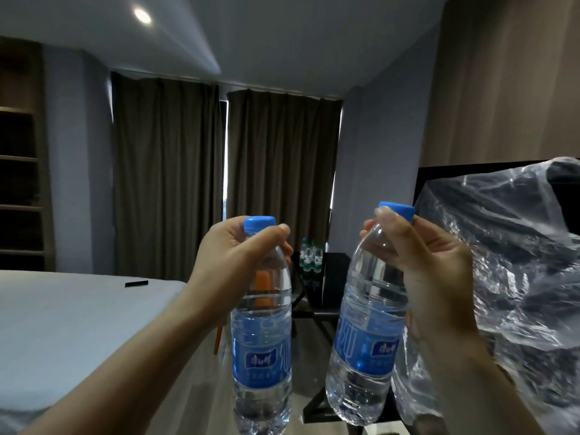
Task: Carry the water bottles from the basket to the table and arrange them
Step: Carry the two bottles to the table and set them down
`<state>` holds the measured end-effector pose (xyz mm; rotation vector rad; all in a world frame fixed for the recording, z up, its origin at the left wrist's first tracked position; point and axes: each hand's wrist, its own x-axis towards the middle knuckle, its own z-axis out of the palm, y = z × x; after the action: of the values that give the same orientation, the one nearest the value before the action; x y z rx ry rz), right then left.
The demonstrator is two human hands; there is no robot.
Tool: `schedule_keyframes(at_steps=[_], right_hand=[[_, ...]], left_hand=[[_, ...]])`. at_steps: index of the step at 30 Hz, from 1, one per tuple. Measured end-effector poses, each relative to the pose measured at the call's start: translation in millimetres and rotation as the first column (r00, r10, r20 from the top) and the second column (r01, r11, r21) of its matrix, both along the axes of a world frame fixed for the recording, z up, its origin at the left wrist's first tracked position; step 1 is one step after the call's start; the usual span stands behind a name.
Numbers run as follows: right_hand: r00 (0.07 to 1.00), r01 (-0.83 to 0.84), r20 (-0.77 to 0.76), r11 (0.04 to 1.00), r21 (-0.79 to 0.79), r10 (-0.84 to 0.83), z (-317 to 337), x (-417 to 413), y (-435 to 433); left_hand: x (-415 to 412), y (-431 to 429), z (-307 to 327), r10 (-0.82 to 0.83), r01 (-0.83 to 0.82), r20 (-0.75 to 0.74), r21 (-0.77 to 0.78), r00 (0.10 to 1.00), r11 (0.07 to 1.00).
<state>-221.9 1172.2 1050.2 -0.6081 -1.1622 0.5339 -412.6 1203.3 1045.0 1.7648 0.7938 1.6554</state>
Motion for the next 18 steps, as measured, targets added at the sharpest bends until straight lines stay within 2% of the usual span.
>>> schedule_keyframes(at_steps=[5,11,18], right_hand=[[0.999,-0.033,-0.032,0.999,0.028,0.034,-2.7,21.0,74.3],[1.0,-0.006,-0.011,1.0,0.019,0.007,-0.5,47.9,160.1],[1.0,-0.007,0.016,1.0,0.003,0.007,-9.9,65.8,246.2]], left_hand=[[18.3,69.0,0.0,0.063,-0.064,-0.033,-0.004,0.997,0.998],[43.6,151.3,2.9,0.105,-0.105,0.002,-0.001,0.995,0.995],[59.8,241.0,-5.9,0.084,-0.084,0.004,-0.055,0.996,0.995]])
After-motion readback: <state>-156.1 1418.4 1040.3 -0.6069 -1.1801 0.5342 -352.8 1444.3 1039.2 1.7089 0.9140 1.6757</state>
